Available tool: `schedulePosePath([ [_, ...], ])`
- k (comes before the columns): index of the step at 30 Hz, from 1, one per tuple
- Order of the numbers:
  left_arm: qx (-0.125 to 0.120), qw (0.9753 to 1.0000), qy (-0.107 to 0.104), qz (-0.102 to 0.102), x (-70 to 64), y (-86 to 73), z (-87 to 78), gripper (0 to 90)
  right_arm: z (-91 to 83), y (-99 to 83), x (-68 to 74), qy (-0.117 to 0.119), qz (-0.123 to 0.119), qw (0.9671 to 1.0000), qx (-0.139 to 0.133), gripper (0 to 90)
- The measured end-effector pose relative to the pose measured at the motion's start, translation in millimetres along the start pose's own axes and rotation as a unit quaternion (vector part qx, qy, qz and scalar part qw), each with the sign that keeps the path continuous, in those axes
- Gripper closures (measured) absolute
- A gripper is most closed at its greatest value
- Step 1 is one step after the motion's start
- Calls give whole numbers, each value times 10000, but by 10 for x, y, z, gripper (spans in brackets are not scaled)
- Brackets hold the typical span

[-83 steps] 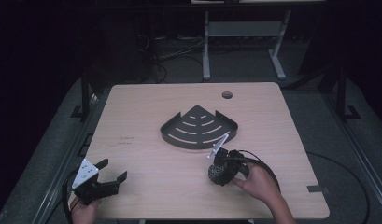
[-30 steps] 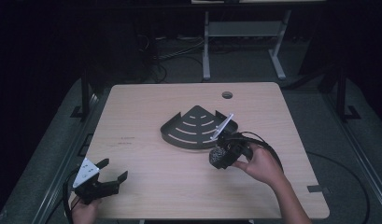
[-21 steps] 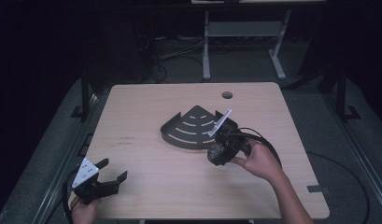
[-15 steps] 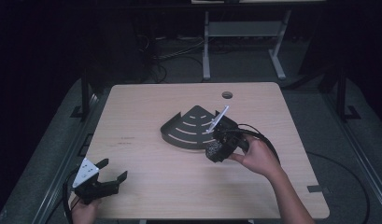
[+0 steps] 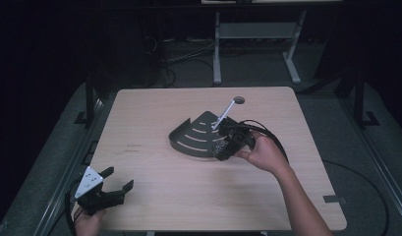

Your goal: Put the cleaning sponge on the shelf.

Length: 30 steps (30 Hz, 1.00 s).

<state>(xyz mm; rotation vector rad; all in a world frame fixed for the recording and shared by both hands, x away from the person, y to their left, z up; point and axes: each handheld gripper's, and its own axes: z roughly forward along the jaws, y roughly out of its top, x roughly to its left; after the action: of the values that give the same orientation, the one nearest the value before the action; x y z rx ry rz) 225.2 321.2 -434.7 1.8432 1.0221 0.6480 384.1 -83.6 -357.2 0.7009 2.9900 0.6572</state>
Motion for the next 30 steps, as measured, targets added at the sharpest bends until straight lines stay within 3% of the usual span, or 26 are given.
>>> schedulePosePath([
  [30, -8, 10000, -16, 63, -8, 9, 2, 132, 35, 252, -319, -14, 206, 9996, 168, 328],
])
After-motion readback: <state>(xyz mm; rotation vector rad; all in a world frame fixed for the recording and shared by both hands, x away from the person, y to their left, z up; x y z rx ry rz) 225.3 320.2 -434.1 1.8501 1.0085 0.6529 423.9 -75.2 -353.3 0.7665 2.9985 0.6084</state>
